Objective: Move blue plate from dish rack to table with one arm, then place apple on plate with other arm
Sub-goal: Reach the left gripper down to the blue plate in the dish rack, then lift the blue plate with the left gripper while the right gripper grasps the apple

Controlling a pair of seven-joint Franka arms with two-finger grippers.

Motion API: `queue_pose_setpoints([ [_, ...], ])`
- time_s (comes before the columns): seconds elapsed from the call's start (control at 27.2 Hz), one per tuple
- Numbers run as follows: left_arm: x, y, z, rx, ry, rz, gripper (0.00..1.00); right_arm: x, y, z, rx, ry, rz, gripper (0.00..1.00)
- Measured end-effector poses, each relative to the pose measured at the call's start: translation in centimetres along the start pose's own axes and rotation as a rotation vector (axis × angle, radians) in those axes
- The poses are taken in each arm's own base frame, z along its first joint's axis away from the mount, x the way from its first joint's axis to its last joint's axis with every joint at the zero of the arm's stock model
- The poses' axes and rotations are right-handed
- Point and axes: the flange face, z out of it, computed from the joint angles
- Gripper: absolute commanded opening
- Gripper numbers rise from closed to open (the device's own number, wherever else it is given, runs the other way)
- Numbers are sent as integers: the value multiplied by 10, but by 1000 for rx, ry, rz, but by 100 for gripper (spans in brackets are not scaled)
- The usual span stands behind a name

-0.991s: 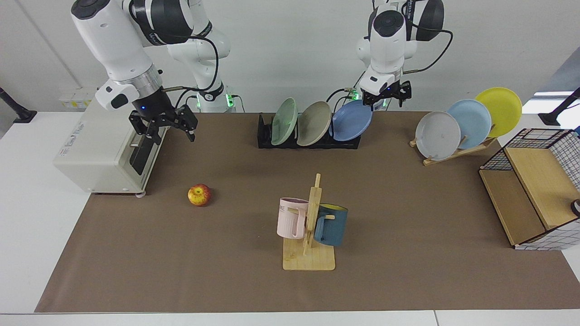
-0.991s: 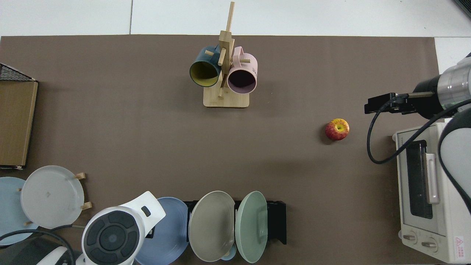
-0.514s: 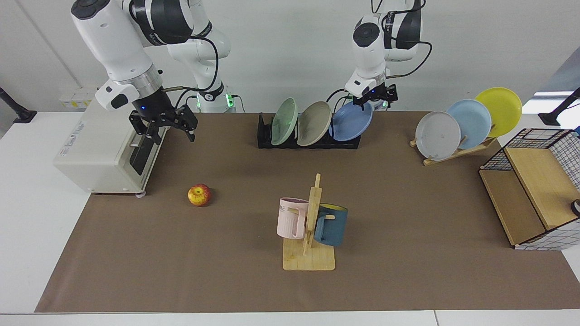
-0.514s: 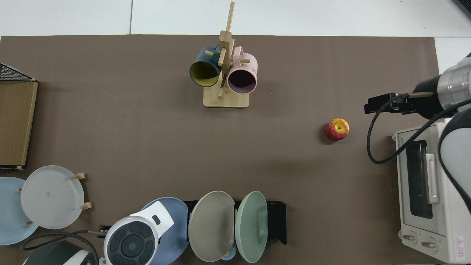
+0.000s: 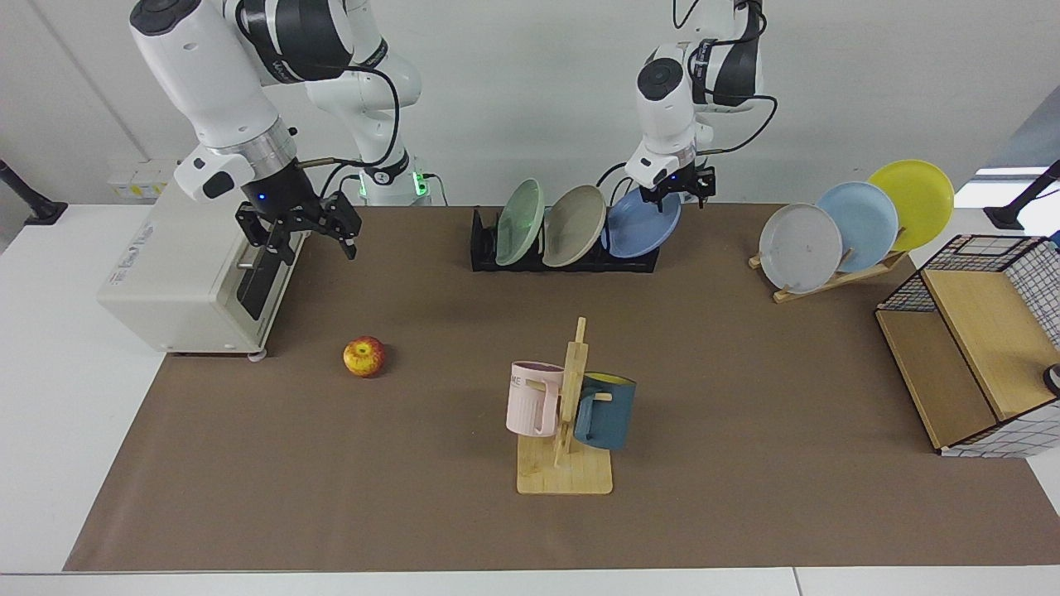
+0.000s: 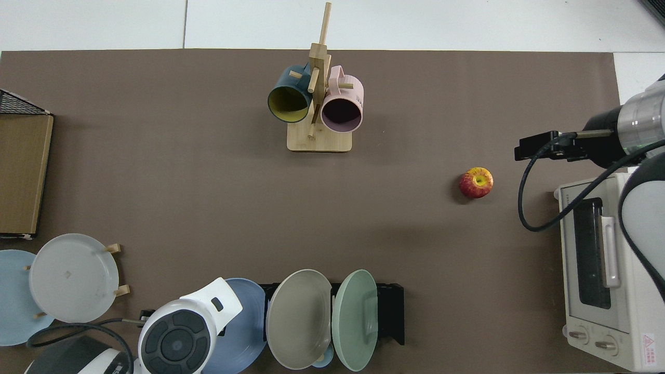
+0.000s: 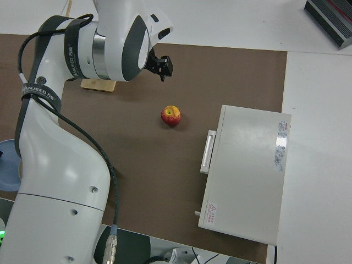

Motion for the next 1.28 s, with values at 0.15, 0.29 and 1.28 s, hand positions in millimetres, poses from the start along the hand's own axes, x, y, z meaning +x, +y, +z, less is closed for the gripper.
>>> queue_pose_setpoints([
  [0.15,3,1,5,-5,-2,7,52,0,0,0,0,0,0,100],
  [0.29,5,2,8,-7,-7,10,20,0,0,0,0,0,0,100],
  [1.28,2,13,-82,118,11,37,0,-7,6,75,-91,-36,42,100],
])
